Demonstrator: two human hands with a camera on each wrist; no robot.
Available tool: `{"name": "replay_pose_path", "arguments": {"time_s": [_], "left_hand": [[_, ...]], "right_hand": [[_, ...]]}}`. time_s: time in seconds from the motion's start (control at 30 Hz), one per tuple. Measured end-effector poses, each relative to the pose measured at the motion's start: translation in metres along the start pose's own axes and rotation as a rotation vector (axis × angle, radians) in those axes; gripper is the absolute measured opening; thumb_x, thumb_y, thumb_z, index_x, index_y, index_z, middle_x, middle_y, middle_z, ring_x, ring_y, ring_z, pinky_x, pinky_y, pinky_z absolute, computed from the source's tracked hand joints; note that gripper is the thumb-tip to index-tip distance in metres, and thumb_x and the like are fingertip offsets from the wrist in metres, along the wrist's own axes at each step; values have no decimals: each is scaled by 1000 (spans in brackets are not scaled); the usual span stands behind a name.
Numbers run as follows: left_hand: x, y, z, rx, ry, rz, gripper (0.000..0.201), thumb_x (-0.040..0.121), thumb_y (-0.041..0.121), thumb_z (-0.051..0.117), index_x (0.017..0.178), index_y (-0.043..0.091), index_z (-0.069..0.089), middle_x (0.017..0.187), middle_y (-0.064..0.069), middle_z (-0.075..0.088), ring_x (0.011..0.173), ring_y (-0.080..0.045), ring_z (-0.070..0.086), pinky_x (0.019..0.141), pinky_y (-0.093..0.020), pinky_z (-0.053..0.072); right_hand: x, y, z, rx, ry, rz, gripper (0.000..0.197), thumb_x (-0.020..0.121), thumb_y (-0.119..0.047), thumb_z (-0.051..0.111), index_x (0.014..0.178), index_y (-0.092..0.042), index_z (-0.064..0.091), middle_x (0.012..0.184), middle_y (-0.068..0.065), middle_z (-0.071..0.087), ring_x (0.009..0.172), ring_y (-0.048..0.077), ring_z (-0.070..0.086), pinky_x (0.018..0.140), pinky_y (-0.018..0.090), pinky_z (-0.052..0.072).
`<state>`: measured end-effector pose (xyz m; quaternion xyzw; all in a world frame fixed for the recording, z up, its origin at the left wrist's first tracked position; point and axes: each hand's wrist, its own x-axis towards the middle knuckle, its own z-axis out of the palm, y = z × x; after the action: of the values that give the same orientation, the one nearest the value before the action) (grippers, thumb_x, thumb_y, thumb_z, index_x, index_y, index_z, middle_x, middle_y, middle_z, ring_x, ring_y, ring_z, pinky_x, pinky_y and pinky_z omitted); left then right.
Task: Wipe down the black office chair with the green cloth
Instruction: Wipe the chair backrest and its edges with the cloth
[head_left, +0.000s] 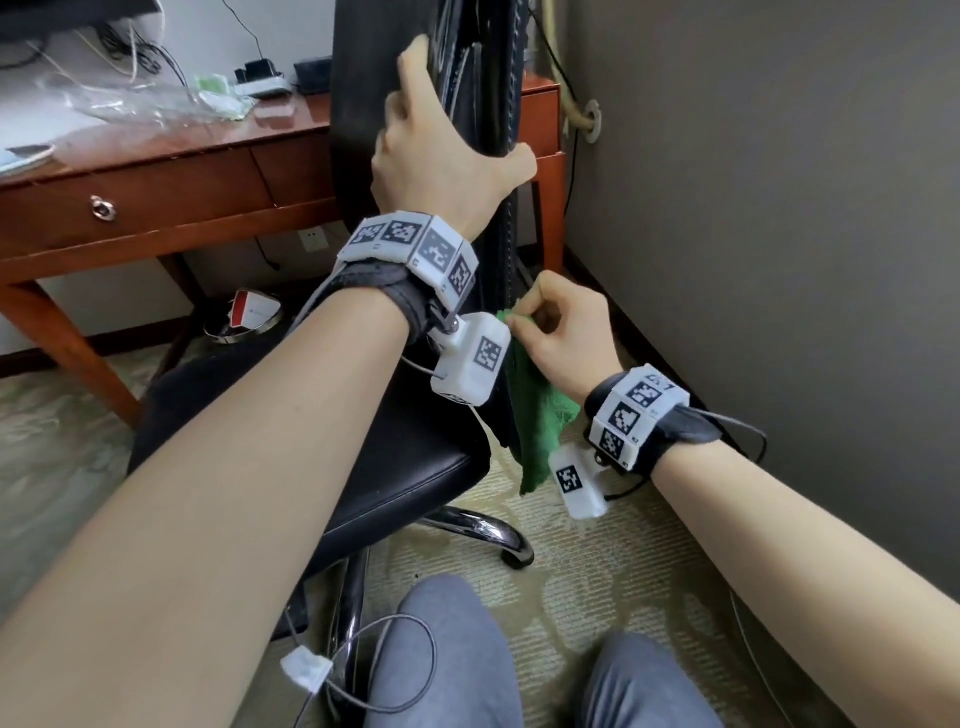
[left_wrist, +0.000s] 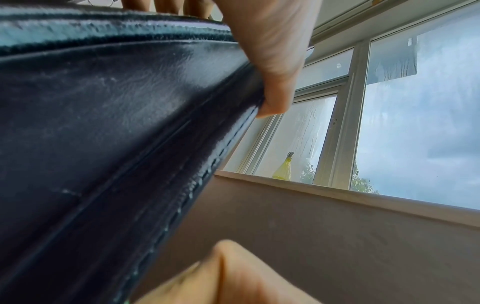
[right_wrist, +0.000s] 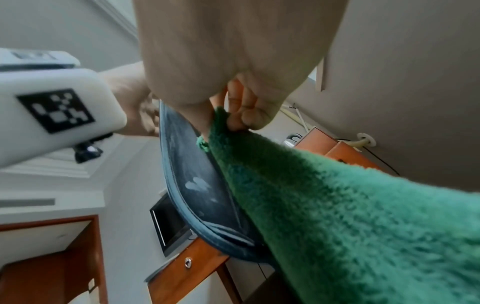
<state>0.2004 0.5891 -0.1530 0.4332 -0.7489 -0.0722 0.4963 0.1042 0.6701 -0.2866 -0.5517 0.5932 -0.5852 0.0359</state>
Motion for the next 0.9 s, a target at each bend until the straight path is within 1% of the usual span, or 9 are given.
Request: {"name": "replay_pose_path", "arguments": {"time_s": [0.1,0.17,0.27,0.37,0.47,0.57,0.77,0.83,0.9], "left_hand": [[-3,0,1,-53,25,-2,101,62,56,72,148,24,29,137,-1,53,119,-25,56,87,-30,44],[-12,-3,3,-95,54,-4,105,61,56,73,149,20,28,141,-2,48,123,-24,52,93,-35,48],[-39,-18,12,-79,34,-86,120,54,59,75,153,22,18,151,-6,34,133,-27,43,102,-46,44],[-63,-29,21,-55,26,-177,120,52,61,74,152,23,19,147,-6,37,130,-28,44,96,-53,47],[-62,-28,24,-39,53,-197,113,53,58,74,147,21,26,137,-5,45,122,-29,49,91,-52,50],[-60,-26,23,-23,65,-191,110,53,57,73,146,20,28,135,-5,46,119,-29,51,92,-49,50],[-63,-29,23,-24,90,-168,108,52,58,71,144,21,31,132,-4,48,116,-27,52,89,-47,52],[-64,-29,22,-33,84,-171,108,52,58,71,145,21,30,132,-4,48,116,-26,52,89,-47,52],[-65,-28,20,-41,75,-169,108,52,57,71,145,20,30,132,-4,47,117,-26,52,89,-46,52]], "right_hand": [[-6,3,-1,-14,-34,45,17,79,-11,74,70,-9,60,70,-1,64,64,16,57,65,37,50],[2,-7,-4,8,1,21,16,80,-12,74,72,-9,61,72,-1,65,65,15,57,64,32,50],[15,-20,-8,36,106,-43,16,81,-11,73,74,-7,59,72,-1,63,65,14,56,63,23,47],[11,-15,-1,41,119,-34,16,79,-10,73,73,-8,58,71,-2,63,65,14,57,64,27,48],[-12,9,7,-2,24,69,19,78,-12,75,70,-11,58,72,0,64,68,16,58,67,32,49],[-23,20,9,-28,-25,133,19,78,-13,75,70,-12,58,72,-1,64,68,17,59,69,35,50],[-15,7,13,21,69,49,19,80,-11,73,71,-11,57,71,-3,63,65,13,57,62,20,45],[-32,22,17,-5,19,82,19,80,-9,74,70,-10,57,71,-1,63,64,12,56,61,18,43],[-51,38,21,-20,-54,167,19,79,-8,74,69,-9,58,69,0,63,62,9,55,61,18,42]]}}
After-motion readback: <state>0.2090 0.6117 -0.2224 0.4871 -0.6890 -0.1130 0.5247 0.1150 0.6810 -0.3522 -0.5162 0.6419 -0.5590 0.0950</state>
